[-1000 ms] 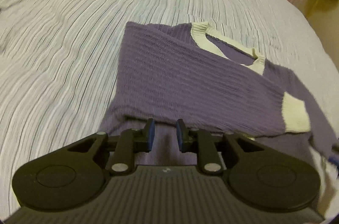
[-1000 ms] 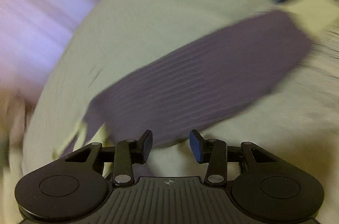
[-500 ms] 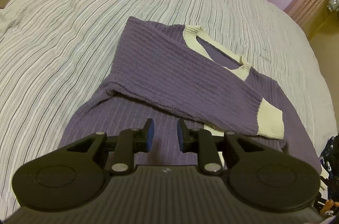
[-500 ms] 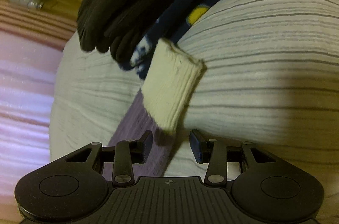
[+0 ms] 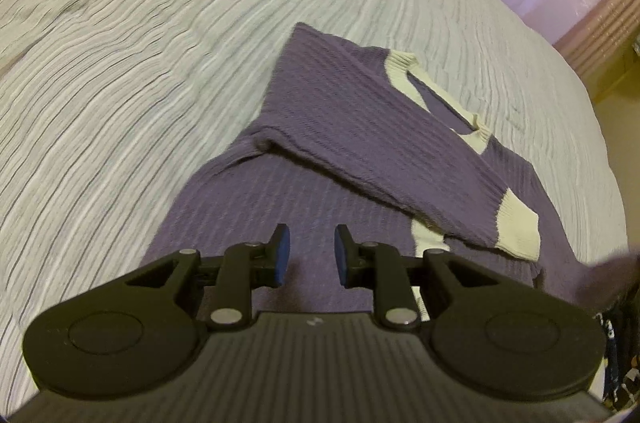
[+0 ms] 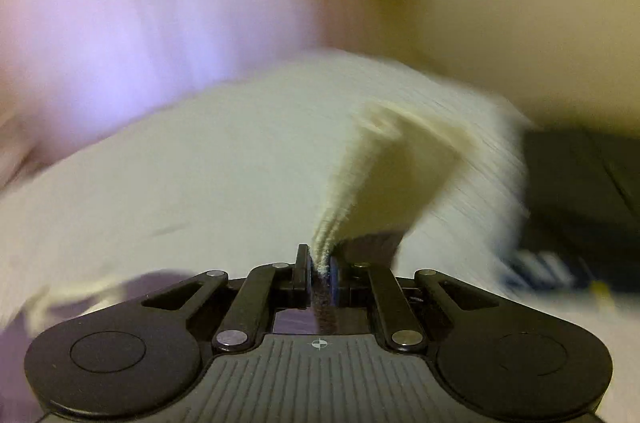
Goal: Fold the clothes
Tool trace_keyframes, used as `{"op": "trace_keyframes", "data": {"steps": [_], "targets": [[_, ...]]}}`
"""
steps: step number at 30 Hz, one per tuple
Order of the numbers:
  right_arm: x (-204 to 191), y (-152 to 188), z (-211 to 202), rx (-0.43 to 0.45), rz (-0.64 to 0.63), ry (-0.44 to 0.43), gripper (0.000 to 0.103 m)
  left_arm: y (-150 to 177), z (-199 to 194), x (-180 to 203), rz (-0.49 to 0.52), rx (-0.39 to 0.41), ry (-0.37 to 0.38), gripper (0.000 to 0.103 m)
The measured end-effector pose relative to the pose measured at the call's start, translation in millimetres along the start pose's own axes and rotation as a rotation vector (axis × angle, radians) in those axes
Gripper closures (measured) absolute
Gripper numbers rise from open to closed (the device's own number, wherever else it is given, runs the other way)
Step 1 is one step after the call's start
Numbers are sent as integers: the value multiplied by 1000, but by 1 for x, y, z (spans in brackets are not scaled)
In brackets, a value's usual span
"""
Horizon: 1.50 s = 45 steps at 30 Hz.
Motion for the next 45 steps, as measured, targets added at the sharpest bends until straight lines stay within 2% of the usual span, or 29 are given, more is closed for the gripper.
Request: {"op": "trace_keyframes", "data": {"steps": [2,4,5,6,7,9,10,12,15,18,22,27,28,31,34,37,40,42,45], "targets": [[-75,7,-37,56,-173,-150,95,1,-6,-7,-23,7,5,84],[-143,35,-67,45,-336,-291,94,3,-10,-14,-47,11,11,84],[-170,59,-75,4,-434,-320,81,4,-11,-18,-59,12,14,84],[-194,83,-82,-38,-530,-345,44,6,-12,-21,-74,10,19,84],[-209,109,-86,-77,-615,-353,31,9,-12,-23,-87,4,25,84],[-226,150,-95,-142,-724,-405,31,15,-10,-24,-102,-11,45,84],[-225,163,-97,-185,-743,-399,31,18,-7,-23,-101,-23,61,83],[-211,180,-93,-288,-736,-385,31,23,1,-15,-98,-47,100,83],[-166,180,-70,-379,-649,-289,31,28,17,-1,-114,-77,164,77],[-113,169,-55,-438,-540,-153,31,29,38,16,-156,-104,233,75],[-54,151,-29,-494,-399,-7,31,33,70,33,-230,-142,289,66],[-28,141,-23,-501,-301,36,31,38,107,39,-326,-174,306,65],[-28,141,-23,-499,-295,39,31,38,111,42,-316,-184,308,69],[-29,143,-28,-490,-277,41,31,31,116,61,-246,-204,338,96],[-33,140,-24,-458,-280,38,31,-4,89,95,-93,-112,416,96],[-44,130,-13,-400,-291,8,31,-64,37,124,47,80,483,96],[-54,120,0,-358,-285,-42,31,-108,10,126,167,198,440,96],[-64,119,12,-348,-274,-89,32,-120,14,119,201,192,393,96],[-82,117,29,-318,-271,-149,32,-118,31,109,206,141,369,96]]}}
Point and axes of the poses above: each gripper's, at about its wrist camera, not at the fingertips, and z roughly the way its jaws point, x to its right, y to its underside, the point moved 9 cm from there along z, roughly the way its jaws point, and after that the axes turned 8 degrees about y, right-handed, at the moved point
